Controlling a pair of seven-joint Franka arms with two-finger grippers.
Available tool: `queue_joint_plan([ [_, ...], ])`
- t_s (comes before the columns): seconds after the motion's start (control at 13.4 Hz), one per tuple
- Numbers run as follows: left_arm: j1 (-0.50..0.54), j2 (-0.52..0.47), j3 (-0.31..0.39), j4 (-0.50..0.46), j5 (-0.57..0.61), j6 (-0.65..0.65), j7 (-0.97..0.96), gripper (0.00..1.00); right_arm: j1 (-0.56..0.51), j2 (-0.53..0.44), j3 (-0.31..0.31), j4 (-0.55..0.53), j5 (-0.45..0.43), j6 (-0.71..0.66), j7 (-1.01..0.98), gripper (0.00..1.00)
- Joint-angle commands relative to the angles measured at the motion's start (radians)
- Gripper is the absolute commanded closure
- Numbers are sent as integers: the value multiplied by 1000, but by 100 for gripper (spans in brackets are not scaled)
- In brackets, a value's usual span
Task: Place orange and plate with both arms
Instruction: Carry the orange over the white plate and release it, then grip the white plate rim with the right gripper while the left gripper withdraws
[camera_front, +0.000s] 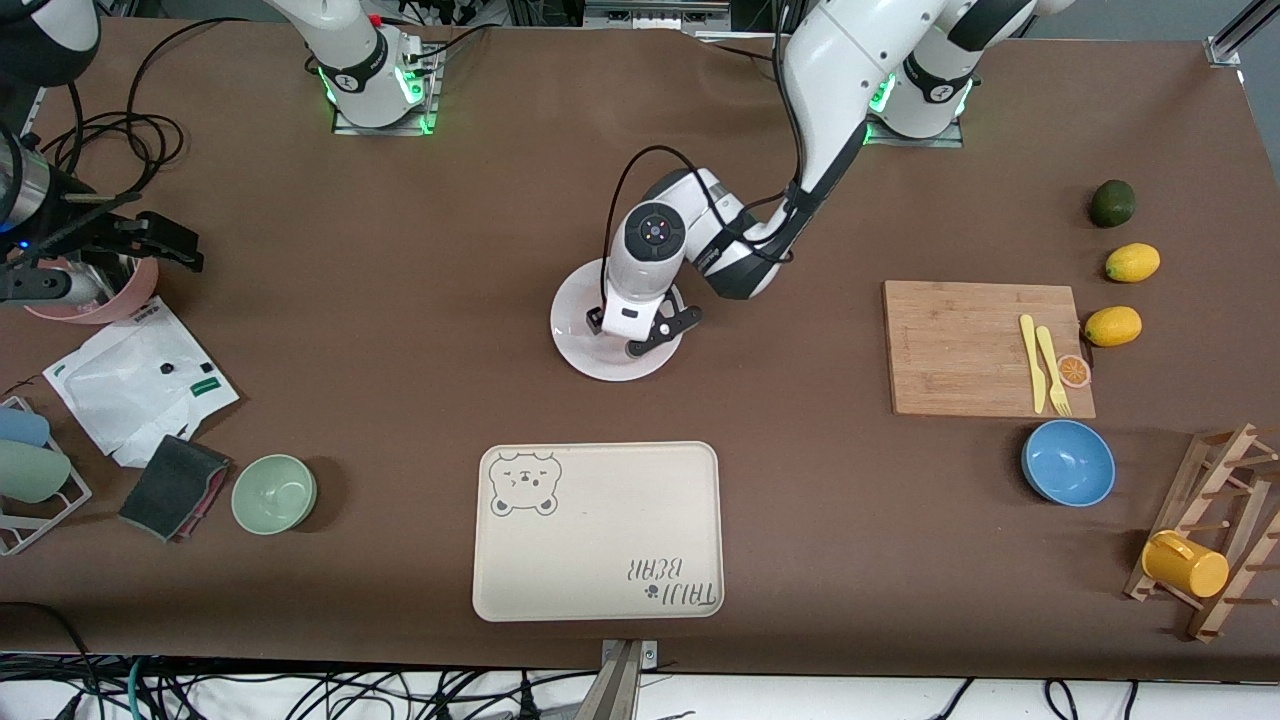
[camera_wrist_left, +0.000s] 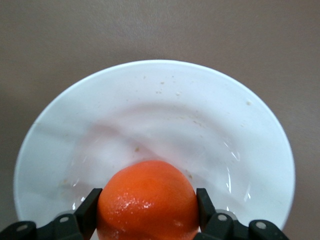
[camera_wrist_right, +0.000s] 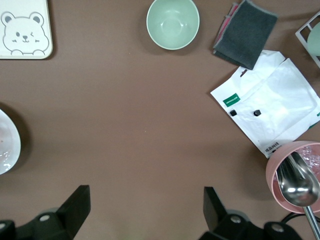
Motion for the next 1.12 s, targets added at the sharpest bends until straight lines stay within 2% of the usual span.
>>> queue_joint_plan([
  [0.0, -8, 9, 13, 44, 25, -8, -24, 0, 12, 93, 20, 17, 59, 0, -81, 0],
  [0.15, 11, -18, 13, 44, 28, -29, -23, 0, 15, 154, 24, 14, 196, 14, -78, 0],
  [0.37, 53, -104, 11, 44, 61, -213, 8, 0, 24, 277, 30, -2, 433, 57, -97, 0],
  [0.45, 76, -130, 8, 44, 72, -279, 38, 0, 33, 291, 52, -20, 499, 93, -97, 0],
  [0.75, 181, -230, 10, 42, 74, -488, 303, 0, 33, 280, 150, -259, 694, 398, -164, 0],
  [1.05, 336, -290, 10, 39, 74, -528, 587, 0, 33, 214, 245, -544, 1017, 706, -409, 0],
])
